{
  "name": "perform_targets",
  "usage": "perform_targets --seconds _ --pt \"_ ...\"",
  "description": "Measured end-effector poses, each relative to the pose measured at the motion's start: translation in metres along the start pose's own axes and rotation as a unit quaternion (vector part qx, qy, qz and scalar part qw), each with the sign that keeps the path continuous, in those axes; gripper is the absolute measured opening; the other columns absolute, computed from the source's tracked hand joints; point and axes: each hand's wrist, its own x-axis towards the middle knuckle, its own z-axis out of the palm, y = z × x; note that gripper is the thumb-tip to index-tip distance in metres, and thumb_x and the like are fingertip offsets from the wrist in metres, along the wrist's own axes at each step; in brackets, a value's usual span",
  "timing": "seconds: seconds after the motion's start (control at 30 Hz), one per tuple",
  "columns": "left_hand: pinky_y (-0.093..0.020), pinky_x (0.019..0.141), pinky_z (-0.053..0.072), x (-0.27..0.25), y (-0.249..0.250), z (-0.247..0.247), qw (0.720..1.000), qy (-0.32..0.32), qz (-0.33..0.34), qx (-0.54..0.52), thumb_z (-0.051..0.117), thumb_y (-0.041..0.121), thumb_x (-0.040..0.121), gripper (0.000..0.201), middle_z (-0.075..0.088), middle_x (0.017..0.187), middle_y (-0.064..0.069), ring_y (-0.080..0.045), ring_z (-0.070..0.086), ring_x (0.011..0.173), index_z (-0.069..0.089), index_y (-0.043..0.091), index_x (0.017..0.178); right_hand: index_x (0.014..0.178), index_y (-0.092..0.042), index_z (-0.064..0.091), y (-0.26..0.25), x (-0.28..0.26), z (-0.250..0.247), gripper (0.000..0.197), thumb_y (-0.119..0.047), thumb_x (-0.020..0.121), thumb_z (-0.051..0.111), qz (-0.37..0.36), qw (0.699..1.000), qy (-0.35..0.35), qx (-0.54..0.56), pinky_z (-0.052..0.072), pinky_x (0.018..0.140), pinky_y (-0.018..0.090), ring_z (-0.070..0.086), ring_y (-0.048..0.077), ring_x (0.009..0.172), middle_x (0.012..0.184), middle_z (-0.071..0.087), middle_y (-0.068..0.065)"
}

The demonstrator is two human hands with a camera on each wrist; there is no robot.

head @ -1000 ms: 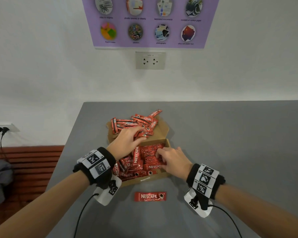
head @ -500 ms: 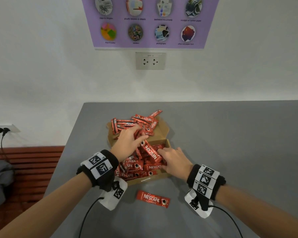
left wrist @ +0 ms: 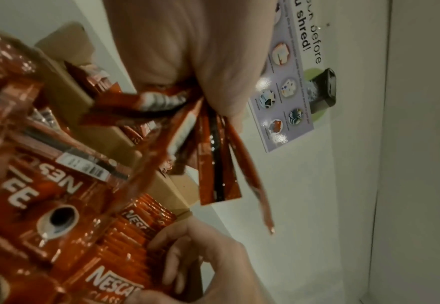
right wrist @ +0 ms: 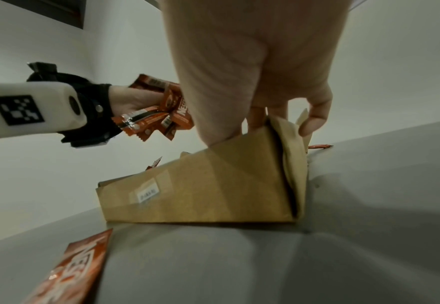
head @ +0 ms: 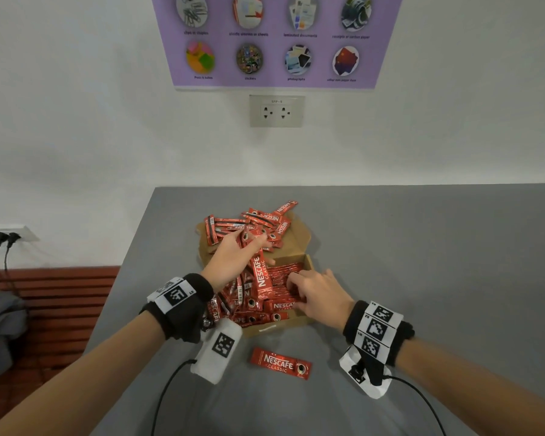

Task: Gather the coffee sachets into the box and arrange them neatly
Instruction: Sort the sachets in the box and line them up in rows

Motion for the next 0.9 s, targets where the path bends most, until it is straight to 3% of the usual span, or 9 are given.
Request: perform_targets --seconds 0.07,0.13,0.3,0.4,0.5,0.63,0.7,0.8,0.9 --pt "-0.034 0.080 0.051 -0.002 0.003 0.002 0.999 -0.017 0.017 -0.023 0.052 0.024 0.094 0.025 0.072 0.080 -0.009 -0.015 0.069 0.071 0.044 0.007 0.078 0.109 -0.019 0.049 0.000 0.000 0.001 0.027 -0.027 0.086 0.061 0.000 1.000 -0.002 -0.002 0.035 0.089 0.037 0.052 0.017 0.104 0.112 0.057 -0.003" --pt "-0.021 0.074 0.044 -0.004 0.010 0.003 0.996 -0.024 0.053 0.061 0.054 0.022 0.093 0.024 0.063 0.071 -0.004 -0.001 0.057 0.056 0.042 0.009 0.076 0.110 -0.019 0.049 0.001 0.000 0.001 0.027 -0.026 0.086 0.060 0.000 1.000 -0.002 0.001 0.035 0.089 0.037 0.053 0.017 0.104 0.112 0.057 -0.003" --pt "-0.013 0.054 0.039 -0.016 0.019 0.021 0.917 -0.174 0.112 0.341 0.071 0.027 0.080 0.020 0.054 0.072 0.005 -0.004 0.046 0.057 0.054 0.017 0.083 0.118 -0.018 0.050 0.000 0.001 0.001 0.034 -0.023 0.086 0.059 0.002 1.000 0.009 -0.011 0.032 0.080 0.035 0.053 0.020 0.102 0.109 0.057 0.000" --pt "-0.016 0.060 0.041 -0.029 0.014 0.039 0.863 -0.295 0.087 0.400 0.072 0.020 0.078 0.015 0.055 0.072 0.007 -0.005 0.048 0.061 0.059 0.016 0.081 0.110 -0.019 0.052 0.001 -0.001 0.004 0.026 -0.022 0.085 0.058 -0.005 1.000 0.016 -0.005 0.028 0.074 0.033 0.053 0.021 0.097 0.100 0.056 -0.002" --pt "-0.018 0.072 0.044 -0.044 0.000 0.055 0.793 -0.412 0.054 0.446 0.070 0.016 0.080 0.013 0.066 0.089 -0.001 -0.008 0.057 0.075 0.064 0.010 0.090 0.101 -0.019 0.049 0.002 -0.001 0.004 0.021 -0.021 0.084 0.061 -0.004 1.000 0.013 0.007 0.025 0.072 0.031 0.052 0.018 0.093 0.090 0.045 -0.009" --pt "-0.033 0.090 0.046 -0.057 -0.018 0.068 0.686 -0.391 0.104 0.604 0.072 0.033 0.078 0.055 0.060 0.112 -0.013 -0.025 0.057 0.100 0.055 0.001 0.119 0.104 -0.019 0.049 0.000 0.000 0.002 0.025 -0.024 0.084 0.063 -0.003 1.000 0.006 0.008 0.031 0.081 0.033 0.052 0.017 0.095 0.097 0.052 -0.006" --pt "-0.033 0.081 0.047 -0.059 -0.023 0.072 0.676 -0.391 0.113 0.615 0.073 0.032 0.078 0.053 0.060 0.111 -0.015 -0.028 0.058 0.099 0.054 -0.001 0.115 0.105 -0.019 0.049 0.001 -0.001 0.002 0.024 -0.024 0.085 0.062 -0.002 1.000 0.007 0.009 0.032 0.084 0.035 0.052 0.017 0.096 0.102 0.055 -0.004" --pt "-0.032 0.062 0.041 -0.061 -0.024 0.076 0.674 -0.400 0.144 0.605 0.068 0.020 0.079 0.029 0.062 0.096 -0.016 -0.030 0.060 0.085 0.060 -0.003 0.096 0.106 -0.019 0.049 0.000 -0.001 0.001 0.024 -0.025 0.086 0.061 -0.002 1.000 0.004 0.004 0.032 0.085 0.035 0.052 0.016 0.098 0.103 0.055 -0.004" --pt "-0.030 0.061 0.039 -0.061 -0.021 0.074 0.700 -0.404 0.148 0.570 0.060 0.017 0.084 0.017 0.057 0.076 -0.009 -0.025 0.054 0.069 0.060 0.001 0.087 0.107 -0.018 0.049 0.001 -0.001 0.001 0.026 -0.024 0.085 0.061 -0.003 1.000 0.005 0.001 0.032 0.084 0.035 0.052 0.017 0.099 0.103 0.055 -0.003"
